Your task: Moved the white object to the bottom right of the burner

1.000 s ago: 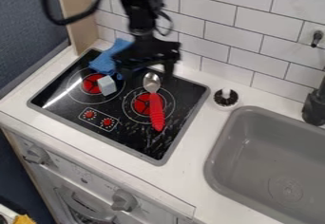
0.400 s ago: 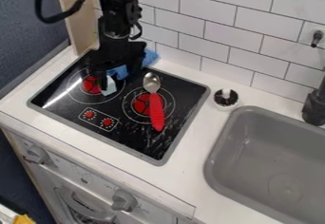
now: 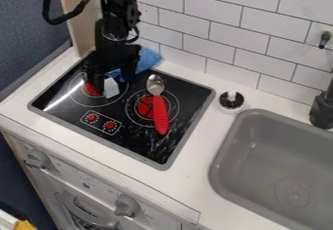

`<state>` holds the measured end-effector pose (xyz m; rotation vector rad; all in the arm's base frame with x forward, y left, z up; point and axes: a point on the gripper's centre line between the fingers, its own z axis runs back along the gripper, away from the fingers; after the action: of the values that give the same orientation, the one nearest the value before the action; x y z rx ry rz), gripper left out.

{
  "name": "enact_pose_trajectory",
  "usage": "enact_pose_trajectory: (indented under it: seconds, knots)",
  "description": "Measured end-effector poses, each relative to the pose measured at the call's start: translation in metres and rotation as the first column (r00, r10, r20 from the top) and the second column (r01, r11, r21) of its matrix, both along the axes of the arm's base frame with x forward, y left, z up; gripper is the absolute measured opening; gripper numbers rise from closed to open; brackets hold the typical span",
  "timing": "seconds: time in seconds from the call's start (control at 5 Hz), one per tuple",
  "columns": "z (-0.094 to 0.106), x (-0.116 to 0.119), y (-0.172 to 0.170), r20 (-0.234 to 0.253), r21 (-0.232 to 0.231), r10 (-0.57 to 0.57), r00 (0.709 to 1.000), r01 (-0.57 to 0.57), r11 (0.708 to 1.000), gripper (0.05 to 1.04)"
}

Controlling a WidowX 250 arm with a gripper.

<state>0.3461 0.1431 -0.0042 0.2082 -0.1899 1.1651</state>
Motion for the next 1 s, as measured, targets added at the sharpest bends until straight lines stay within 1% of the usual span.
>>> enact_pose_trajectory:
  seconds: [0.2,0.4,0.6,0.8,1.0]
  knots:
    - [-0.010,-0.003,0.007,0.002,-0.007,0.051,0.999,-0.051,0.999,1.001]
    - [-0.026,-0.005,0.013,-0.020,-0.053,0.074,0.997,-0.075,0.996,0.950]
    - [-0.029,-0.007,0.013,0.021,-0.068,0.072,0.997,-0.071,0.995,0.670]
    - [-0.028,-0.012,0.013,0.008,-0.060,0.082,0.997,-0.081,0.995,0.512]
    - [-0.026,-0.018,0.009,-0.003,-0.071,0.074,0.997,-0.074,0.995,0.512]
